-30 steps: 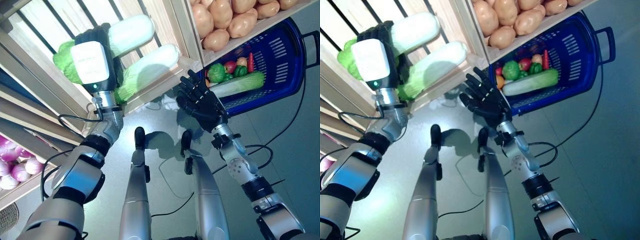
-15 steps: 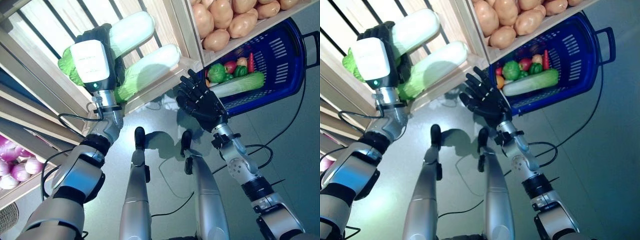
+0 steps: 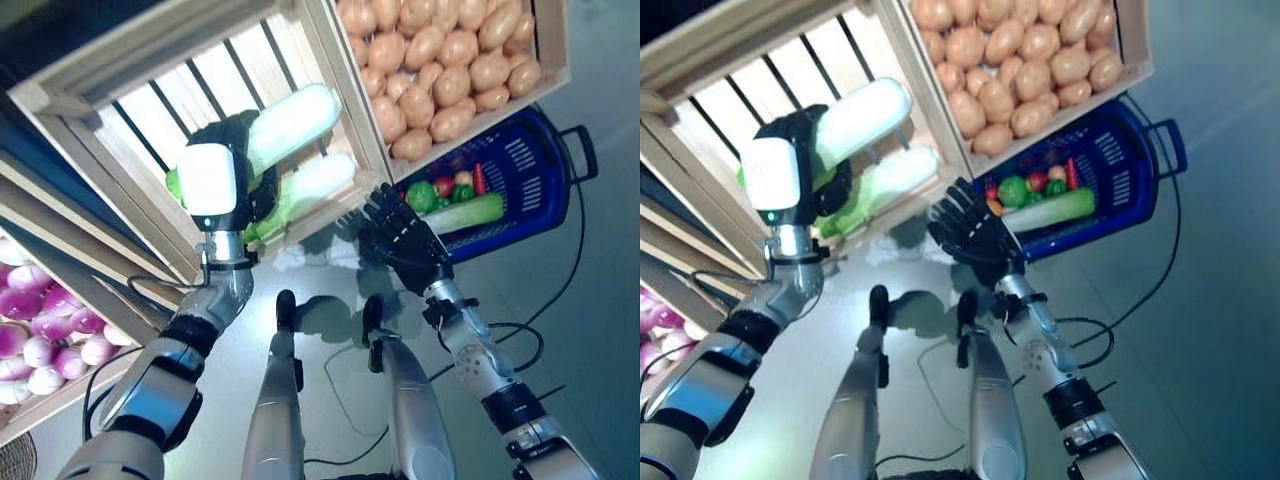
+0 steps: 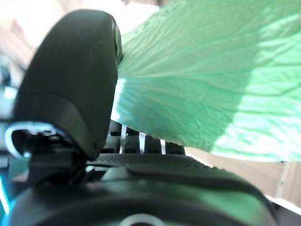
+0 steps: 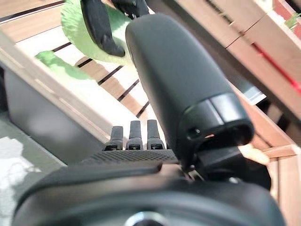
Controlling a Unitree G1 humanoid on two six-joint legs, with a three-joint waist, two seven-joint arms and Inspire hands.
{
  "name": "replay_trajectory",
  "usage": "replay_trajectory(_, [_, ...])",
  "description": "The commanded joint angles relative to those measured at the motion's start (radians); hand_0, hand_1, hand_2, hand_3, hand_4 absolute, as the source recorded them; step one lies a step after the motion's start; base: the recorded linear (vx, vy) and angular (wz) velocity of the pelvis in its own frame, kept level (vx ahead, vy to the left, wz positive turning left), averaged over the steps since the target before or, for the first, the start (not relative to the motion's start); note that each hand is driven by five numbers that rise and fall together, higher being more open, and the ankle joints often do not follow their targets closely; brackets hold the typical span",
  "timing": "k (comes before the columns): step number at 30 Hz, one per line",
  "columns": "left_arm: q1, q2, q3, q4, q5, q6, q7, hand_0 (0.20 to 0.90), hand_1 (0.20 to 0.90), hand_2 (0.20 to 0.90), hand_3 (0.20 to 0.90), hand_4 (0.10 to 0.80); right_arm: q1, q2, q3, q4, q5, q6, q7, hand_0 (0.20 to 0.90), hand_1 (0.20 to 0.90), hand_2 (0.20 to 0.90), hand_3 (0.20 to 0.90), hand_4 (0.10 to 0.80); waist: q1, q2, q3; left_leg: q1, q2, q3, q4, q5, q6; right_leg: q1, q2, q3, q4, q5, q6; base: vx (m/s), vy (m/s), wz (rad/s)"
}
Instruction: Put vegetables into the basket
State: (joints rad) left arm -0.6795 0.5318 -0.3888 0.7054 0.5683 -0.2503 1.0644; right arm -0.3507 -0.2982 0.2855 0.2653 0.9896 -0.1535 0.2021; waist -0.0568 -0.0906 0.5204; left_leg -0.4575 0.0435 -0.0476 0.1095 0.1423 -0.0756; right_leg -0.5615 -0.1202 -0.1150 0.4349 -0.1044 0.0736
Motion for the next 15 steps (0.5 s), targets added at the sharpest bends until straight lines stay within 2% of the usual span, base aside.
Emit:
replay_trajectory(1, [-0.013, -0.01, 0.095, -0.162, -0.145, -0.169, -0.062, 0.3, 0.3, 0.3, 0.3, 0.4, 0.024, 0.004, -0.094, -0.176, 0.003, -0.055, 0.086, 0.9, 0.9, 0.9, 0.9, 0.8, 0.034, 0.047, -0.034, 0.072, -0.068, 0.031, 0.03, -0.105, 0.033, 0.171, -0.01, -0.037, -0.198, 0.097, 0.029, 0.098, 0.011, -0.01])
replay_trajectory(2, [-0.009, -0.011, 0.097, -0.166, -0.147, -0.168, -0.069, 0.3, 0.3, 0.3, 0.3, 0.4, 0.027, 0.005, -0.094, -0.177, 0.002, -0.054, 0.086, 0.9, 0.9, 0.9, 0.9, 0.8, 0.034, 0.047, -0.036, 0.074, -0.068, 0.031, 0.028, -0.104, 0.033, 0.174, -0.01, -0.038, -0.201, 0.098, 0.029, 0.125, 0.003, 0.0])
replay_trajectory(5, [0.1, -0.058, 0.121, -0.258, -0.361, -0.193, -0.298, 0.3, 0.3, 0.3, 0.3, 0.4, 0.071, 0.005, -0.099, -0.192, 0.006, -0.039, 0.088, 0.9, 0.9, 0.9, 0.9, 0.8, 0.046, 0.053, -0.076, 0.145, -0.072, 0.015, -0.019, -0.102, 0.041, 0.25, -0.011, -0.057, -0.241, 0.093, 0.027, 0.137, -0.007, 0.04])
replay_trajectory(6, [0.117, -0.063, 0.122, -0.272, -0.383, -0.196, -0.33, 0.3, 0.3, 0.3, 0.3, 0.4, 0.075, 0.004, -0.101, -0.192, 0.007, -0.033, 0.09, 0.9, 0.9, 0.9, 0.9, 0.8, 0.047, 0.055, -0.084, 0.159, -0.071, 0.012, -0.031, -0.1, 0.042, 0.266, -0.009, -0.059, -0.249, 0.092, 0.026, 0.132, -0.01, 0.02])
replay_trajectory(12, [0.195, -0.074, 0.11, -0.362, -0.56, -0.2, -0.622, 0.3, 0.3, 0.3, 0.3, 0.4, 0.112, -0.01, -0.113, -0.185, 0.007, -0.009, 0.119, 0.9, 0.9, 0.9, 0.9, 0.8, 0.061, 0.065, -0.135, 0.25, -0.06, 0.001, -0.117, -0.085, 0.045, 0.365, -0.007, -0.077, -0.321, 0.098, 0.028, 0.097, -0.004, 0.06])
replay_trajectory(13, [0.221, -0.075, 0.102, -0.385, -0.656, -0.197, -0.737, 0.3, 0.3, 0.3, 0.3, 0.4, 0.127, -0.016, -0.113, -0.177, 0.006, -0.011, 0.128, 0.9, 0.9, 0.9, 0.9, 0.8, 0.064, 0.068, -0.16, 0.28, -0.059, -0.001, -0.141, -0.082, 0.046, 0.398, -0.008, -0.082, -0.347, 0.104, 0.031, 0.16, 0.007, 0.08])
replay_trajectory(15, [0.242, -0.076, 0.093, -0.401, -0.691, -0.178, -0.824, 0.3, 0.3, 0.3, 0.3, 0.4, 0.138, -0.015, -0.111, -0.172, -0.001, -0.009, 0.14, 0.9, 0.9, 0.9, 0.9, 0.8, 0.068, 0.071, -0.187, 0.315, -0.057, -0.002, -0.161, -0.083, 0.047, 0.437, -0.008, -0.084, -0.375, 0.11, 0.034, 0.144, 0.004, 0.06])
